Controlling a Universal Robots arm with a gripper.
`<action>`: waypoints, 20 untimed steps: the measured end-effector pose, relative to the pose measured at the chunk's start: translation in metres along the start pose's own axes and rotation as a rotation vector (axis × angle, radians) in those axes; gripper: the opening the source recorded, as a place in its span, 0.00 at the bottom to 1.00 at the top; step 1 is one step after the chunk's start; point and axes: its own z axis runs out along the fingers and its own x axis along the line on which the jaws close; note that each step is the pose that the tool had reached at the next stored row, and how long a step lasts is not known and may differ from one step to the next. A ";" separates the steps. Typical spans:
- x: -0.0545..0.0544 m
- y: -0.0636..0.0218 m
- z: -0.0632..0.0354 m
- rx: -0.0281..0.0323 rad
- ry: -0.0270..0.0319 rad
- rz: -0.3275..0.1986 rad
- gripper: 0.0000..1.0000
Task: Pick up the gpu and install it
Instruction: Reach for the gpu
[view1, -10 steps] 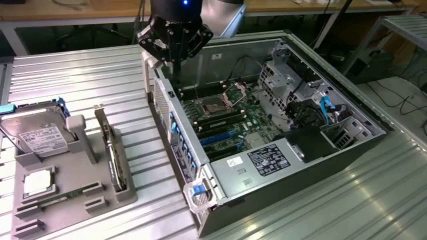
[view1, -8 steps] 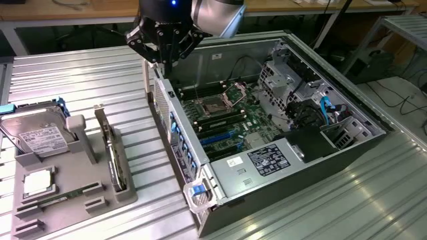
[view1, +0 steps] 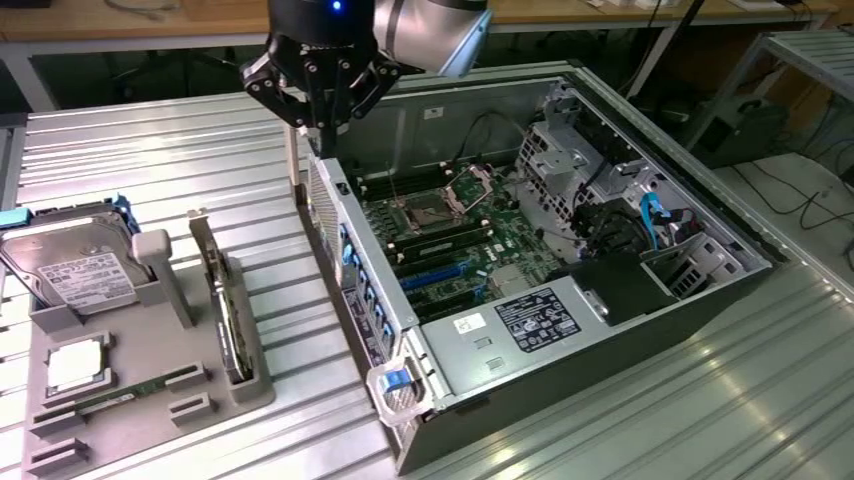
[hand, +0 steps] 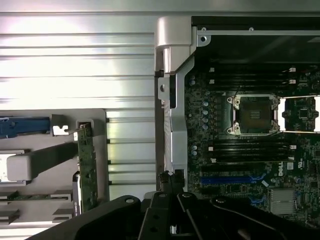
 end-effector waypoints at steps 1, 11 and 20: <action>0.001 0.0000 0.0000 0.0000 0.0000 0.000 0.11; 0.008 -0.0001 -0.0002 0.0000 0.0000 0.000 0.11; 0.014 -0.0002 -0.0003 0.0000 0.0001 0.000 0.11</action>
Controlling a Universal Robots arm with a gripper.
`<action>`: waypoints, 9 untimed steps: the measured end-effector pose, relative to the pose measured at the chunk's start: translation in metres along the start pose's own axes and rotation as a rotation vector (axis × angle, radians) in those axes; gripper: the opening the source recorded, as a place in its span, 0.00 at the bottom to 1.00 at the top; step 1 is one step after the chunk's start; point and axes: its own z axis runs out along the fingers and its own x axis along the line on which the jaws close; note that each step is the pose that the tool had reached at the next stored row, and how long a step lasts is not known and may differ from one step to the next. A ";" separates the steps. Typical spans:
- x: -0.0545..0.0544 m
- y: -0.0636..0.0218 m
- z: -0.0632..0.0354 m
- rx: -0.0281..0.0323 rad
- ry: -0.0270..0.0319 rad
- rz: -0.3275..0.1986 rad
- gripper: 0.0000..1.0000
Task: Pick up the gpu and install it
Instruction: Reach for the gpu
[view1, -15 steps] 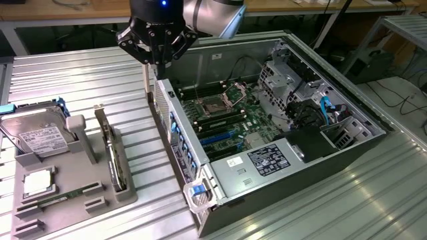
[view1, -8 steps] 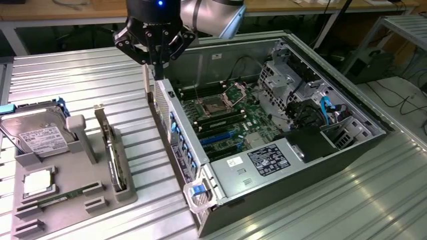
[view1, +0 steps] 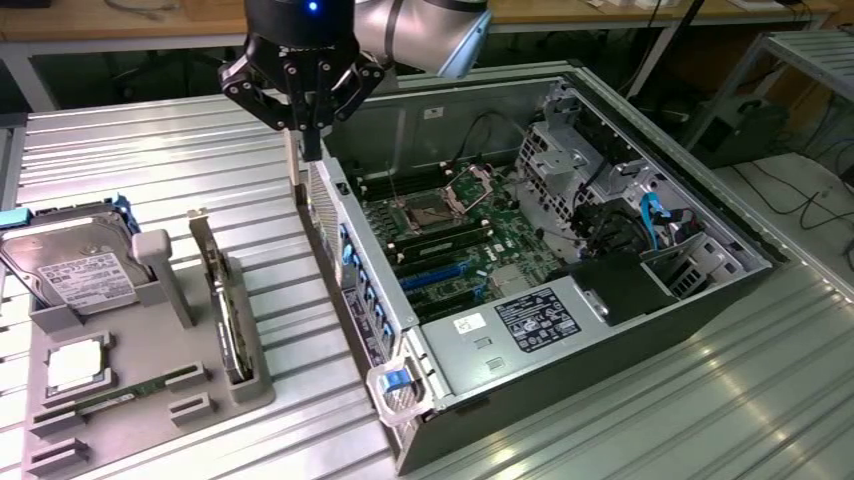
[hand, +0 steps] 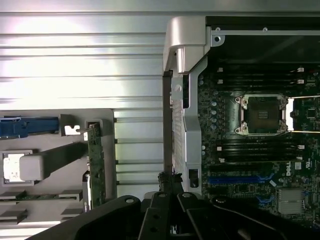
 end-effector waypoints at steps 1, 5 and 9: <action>0.001 0.0000 0.0000 -0.0001 -0.0001 0.000 0.11; 0.003 0.0000 0.0000 0.0000 0.0000 0.000 0.11; 0.005 -0.0001 0.0000 0.0000 0.0000 0.000 0.11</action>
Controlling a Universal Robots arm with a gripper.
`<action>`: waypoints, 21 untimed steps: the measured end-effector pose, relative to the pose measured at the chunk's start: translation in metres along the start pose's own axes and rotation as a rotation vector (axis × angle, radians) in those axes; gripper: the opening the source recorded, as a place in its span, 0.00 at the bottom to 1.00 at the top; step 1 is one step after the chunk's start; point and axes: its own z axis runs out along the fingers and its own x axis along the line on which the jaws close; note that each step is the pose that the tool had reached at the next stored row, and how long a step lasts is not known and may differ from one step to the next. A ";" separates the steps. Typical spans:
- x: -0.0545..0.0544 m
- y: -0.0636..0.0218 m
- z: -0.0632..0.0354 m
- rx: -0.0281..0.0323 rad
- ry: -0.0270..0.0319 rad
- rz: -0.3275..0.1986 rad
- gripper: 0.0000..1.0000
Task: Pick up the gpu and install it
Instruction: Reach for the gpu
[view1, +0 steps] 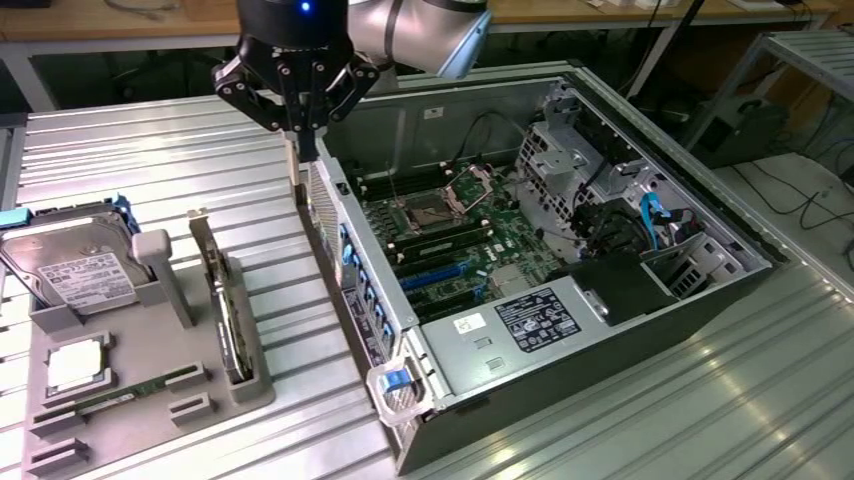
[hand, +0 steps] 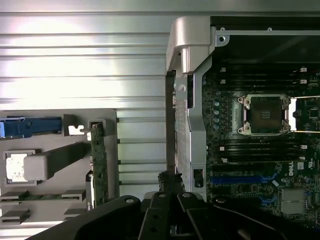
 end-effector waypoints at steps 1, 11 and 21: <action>0.000 0.0000 0.0000 0.0000 0.0000 0.000 0.11; 0.006 -0.0001 -0.0001 0.0000 0.0002 0.000 0.11; 0.011 -0.0002 -0.0001 0.0000 0.0003 0.000 0.11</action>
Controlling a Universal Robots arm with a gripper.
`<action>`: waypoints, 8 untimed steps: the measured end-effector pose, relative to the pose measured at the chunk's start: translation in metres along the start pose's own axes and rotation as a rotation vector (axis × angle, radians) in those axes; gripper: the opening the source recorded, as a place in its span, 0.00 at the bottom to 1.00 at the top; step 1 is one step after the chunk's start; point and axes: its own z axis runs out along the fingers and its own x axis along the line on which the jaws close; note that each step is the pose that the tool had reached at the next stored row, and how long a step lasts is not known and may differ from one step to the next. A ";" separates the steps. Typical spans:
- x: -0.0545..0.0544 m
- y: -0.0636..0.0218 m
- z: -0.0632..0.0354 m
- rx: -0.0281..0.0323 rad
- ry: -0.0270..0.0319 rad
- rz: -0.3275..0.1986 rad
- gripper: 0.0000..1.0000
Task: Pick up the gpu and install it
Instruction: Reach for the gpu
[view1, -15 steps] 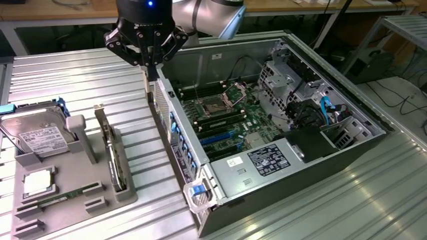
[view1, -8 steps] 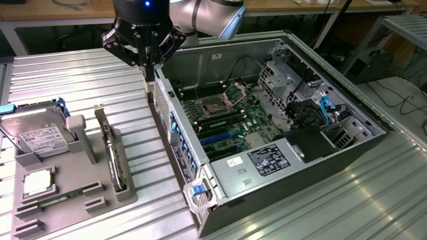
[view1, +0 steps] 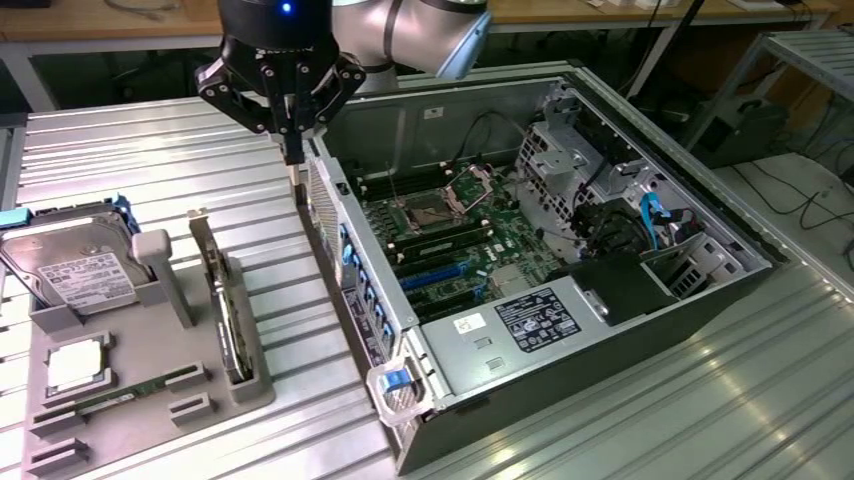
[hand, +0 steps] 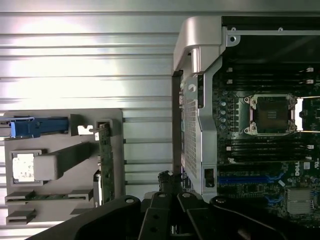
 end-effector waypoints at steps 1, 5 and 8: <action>0.001 0.0000 0.0000 0.0000 0.0000 0.000 0.11; 0.003 0.0000 0.0000 0.0000 -0.0001 0.000 0.11; 0.005 -0.0001 0.0000 0.0000 0.0000 0.000 0.11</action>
